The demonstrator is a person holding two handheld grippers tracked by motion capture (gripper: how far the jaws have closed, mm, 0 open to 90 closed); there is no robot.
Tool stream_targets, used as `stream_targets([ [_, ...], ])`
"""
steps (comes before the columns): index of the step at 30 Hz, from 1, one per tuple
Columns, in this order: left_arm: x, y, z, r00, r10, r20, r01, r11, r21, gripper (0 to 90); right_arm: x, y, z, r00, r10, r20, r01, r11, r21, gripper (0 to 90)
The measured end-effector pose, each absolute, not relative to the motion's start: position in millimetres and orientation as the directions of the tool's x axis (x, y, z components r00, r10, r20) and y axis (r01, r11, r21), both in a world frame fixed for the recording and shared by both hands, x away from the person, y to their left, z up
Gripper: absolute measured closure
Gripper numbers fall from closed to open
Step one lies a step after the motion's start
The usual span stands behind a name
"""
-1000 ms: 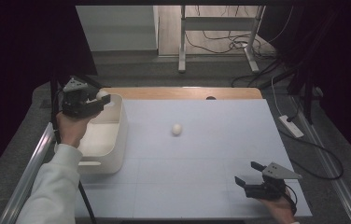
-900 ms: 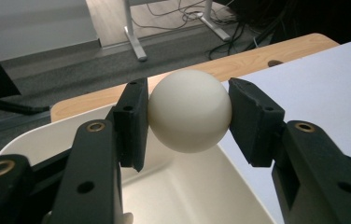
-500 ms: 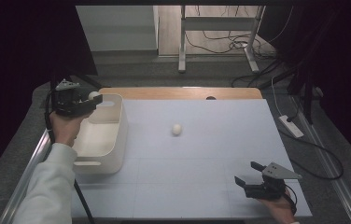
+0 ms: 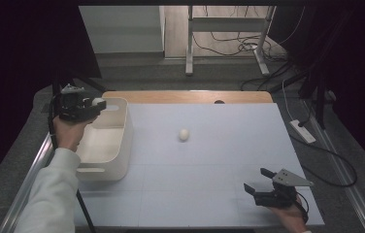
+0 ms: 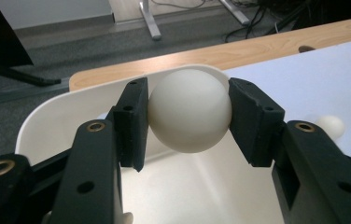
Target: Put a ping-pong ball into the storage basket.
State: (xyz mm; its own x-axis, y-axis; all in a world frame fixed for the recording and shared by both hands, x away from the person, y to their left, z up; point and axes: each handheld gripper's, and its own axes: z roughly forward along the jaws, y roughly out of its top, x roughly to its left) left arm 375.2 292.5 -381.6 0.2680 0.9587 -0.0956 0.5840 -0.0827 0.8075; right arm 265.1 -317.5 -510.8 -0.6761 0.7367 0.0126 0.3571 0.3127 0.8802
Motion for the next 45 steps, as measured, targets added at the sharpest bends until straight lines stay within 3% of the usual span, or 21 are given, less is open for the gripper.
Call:
stream_targets([
  [26, 394, 285, -406, 0.282, 0.955, -0.092, 0.698, -0.138, 0.703, 50.6, 266, -318, -511, -0.674, 0.739, 0.014, 0.36, 0.312, 0.879, 11.7],
  [45, 388, 292, -404, 0.269, 0.959, -0.092, 0.689, -0.124, 0.714, 50.2, 266, -319, -511, -0.673, 0.74, 0.015, 0.36, 0.309, 0.88, 11.7],
])
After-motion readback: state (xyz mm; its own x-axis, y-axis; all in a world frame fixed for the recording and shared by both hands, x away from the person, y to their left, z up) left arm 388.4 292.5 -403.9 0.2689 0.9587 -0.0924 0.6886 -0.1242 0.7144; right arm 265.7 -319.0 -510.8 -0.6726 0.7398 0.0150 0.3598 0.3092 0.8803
